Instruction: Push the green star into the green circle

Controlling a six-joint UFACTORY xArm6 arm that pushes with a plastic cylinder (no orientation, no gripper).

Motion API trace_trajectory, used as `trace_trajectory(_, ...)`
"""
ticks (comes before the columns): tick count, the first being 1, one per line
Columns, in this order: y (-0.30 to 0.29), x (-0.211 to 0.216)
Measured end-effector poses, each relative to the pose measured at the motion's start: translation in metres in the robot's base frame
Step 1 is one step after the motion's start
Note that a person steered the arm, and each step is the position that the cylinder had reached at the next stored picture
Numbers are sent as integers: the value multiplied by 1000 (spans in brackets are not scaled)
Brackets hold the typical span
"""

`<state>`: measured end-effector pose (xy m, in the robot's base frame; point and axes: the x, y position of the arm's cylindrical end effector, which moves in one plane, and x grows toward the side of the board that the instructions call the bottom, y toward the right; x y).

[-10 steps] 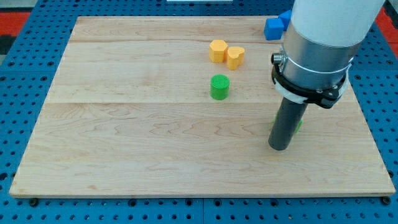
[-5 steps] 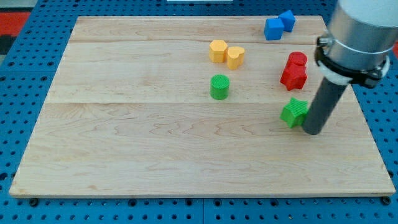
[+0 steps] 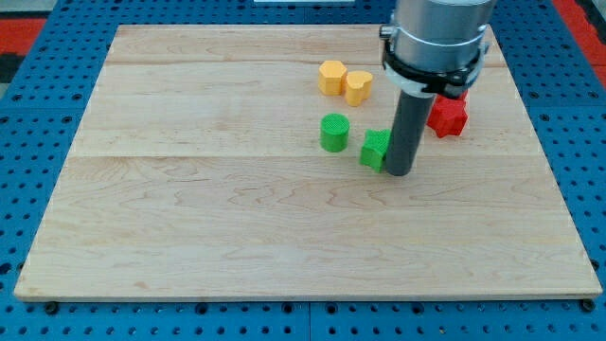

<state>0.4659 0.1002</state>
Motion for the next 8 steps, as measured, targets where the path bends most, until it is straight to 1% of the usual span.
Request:
trace_trajectory(1,-5,1)
trace_trajectory(2,28,8)
trace_trajectory(3,35,-1)
trace_trajectory(4,30,-12)
trace_trajectory(8,-9,-21)
